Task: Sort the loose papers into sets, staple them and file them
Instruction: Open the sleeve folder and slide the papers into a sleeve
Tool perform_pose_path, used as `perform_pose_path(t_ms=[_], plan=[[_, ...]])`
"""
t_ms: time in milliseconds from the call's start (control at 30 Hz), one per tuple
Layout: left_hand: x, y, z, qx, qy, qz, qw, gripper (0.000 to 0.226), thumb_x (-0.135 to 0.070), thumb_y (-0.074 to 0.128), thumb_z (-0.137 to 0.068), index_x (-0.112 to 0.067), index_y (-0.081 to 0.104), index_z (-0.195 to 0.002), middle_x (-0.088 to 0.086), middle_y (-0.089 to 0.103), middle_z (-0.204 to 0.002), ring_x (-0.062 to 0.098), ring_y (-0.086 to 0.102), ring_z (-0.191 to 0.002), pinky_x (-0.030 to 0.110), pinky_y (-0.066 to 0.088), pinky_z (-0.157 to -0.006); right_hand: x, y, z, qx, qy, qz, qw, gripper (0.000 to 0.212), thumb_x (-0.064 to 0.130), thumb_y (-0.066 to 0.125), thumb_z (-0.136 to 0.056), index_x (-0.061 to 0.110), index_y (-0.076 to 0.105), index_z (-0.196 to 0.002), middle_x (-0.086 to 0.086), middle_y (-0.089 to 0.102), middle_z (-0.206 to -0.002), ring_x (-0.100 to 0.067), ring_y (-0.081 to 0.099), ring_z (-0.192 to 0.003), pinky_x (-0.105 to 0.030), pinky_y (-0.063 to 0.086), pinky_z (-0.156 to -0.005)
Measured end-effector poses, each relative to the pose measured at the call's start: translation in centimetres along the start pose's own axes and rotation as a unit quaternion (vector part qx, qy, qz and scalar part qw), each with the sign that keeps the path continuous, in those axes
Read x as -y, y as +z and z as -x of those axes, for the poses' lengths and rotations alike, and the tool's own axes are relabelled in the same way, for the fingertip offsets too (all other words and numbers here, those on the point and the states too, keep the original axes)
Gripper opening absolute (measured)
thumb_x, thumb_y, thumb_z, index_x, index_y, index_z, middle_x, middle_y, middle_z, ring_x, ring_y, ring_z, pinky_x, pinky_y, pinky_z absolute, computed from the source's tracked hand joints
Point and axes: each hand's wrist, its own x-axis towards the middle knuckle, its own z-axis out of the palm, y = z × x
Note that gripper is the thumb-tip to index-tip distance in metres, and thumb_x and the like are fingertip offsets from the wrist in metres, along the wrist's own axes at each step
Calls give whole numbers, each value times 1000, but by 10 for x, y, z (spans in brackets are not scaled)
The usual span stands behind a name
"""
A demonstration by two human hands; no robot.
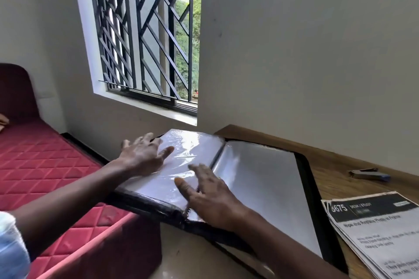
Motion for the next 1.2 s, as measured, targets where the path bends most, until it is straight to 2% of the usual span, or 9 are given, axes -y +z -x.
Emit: perform_pose_path(t_ms=[100, 200, 333, 467, 633, 767, 933, 1133, 1200], plan=[[-32, -20, 15, -59, 70, 32, 995, 73, -80, 19, -96, -37, 49, -147, 1, 26, -169, 22, 32, -152, 58, 18, -120, -9, -29, 19, -69, -9, 13, 997, 68, 59, 52, -100, 28, 33, -157, 5, 33, -163, -15, 34, -148, -37, 30, -121], [-77, -23, 28, -89, 161, 67, 981, 62, -79, 29, -93, -40, 64, -126, -5, 53, -150, 22, 57, -130, 45, 41, -107, -29, -63, 43, -126, -7, 98, 987, 63, 55, 58, -98, 29, 40, -152, 6, 41, -157, -15, 41, -142, -39, 34, -118], [-162, -30, 60, -33, 294, 202, 933, 35, -60, 56, -96, -32, 72, -109, -15, 72, -106, 5, 67, -91, 28, 53, -83, -76, -115, 83, -161, 71, 110, 978, 51, 55, 62, -95, 34, 52, -141, 9, 49, -148, -15, 48, -135, -37, 39, -113], [-251, -16, 71, 16, 375, 158, 913, 41, -63, 56, -97, -28, 72, -112, -11, 77, -104, 11, 69, -95, 23, 48, -76, -140, -163, 137, -223, 157, 100, 957, 39, 52, 67, -91, 33, 61, -125, 10, 59, -134, -16, 60, -122, -40, 47, -104], [-326, -3, 65, 93, 397, 42, 912, 64, -76, 51, -91, -17, 74, -93, -2, 72, -87, 15, 65, -76, 32, 57, -73, -212, -183, 198, -259, 263, 165, 915, 37, 49, 62, -95, 30, 62, -127, 4, 61, -134, -22, 55, -125, -42, 44, -104], [-346, -1, 57, 179, 395, 72, 898, 53, -66, 71, -85, -13, 75, -85, 1, 75, -84, 20, 69, -80, 29, 49, -68, -238, -176, 214, -265, 290, 180, 902, 43, 54, 55, -98, 29, 59, -132, 1, 58, -135, -22, 52, -124, -42, 40, -104], [-340, 6, 47, 279, 376, 279, 838, 30, -24, 85, -86, -22, 63, -66, -13, 60, -64, 4, 54, -60, 15, 39, -52, -238, -176, 206, -306, 286, 185, 889, 50, 53, 56, -96, 28, 50, -139, -2, 55, -135, -27, 50, -126, -45, 39, -106], [-328, -5, 46, 252, 344, 502, 752, 19, -16, 78, -92, -3, 64, -97, 25, 74, -95, 23, 63, -75, 31, 48, -62, -230, -200, 211, -393, 280, 103, 870, 54, 59, 60, -93, 28, 46, -135, 4, 60, -123, -24, 58, -113, -46, 47, -96], [-327, -13, 39, 211, 332, 569, 722, 13, -14, 75, -93, -7, 64, -94, 25, 73, -88, 23, 62, -72, 28, 49, -57, -223, -216, 213, -410, 279, 29, 868, 47, 59, 62, -93, 26, 55, -125, 11, 64, -110, -17, 62, -99, -39, 50, -85]])
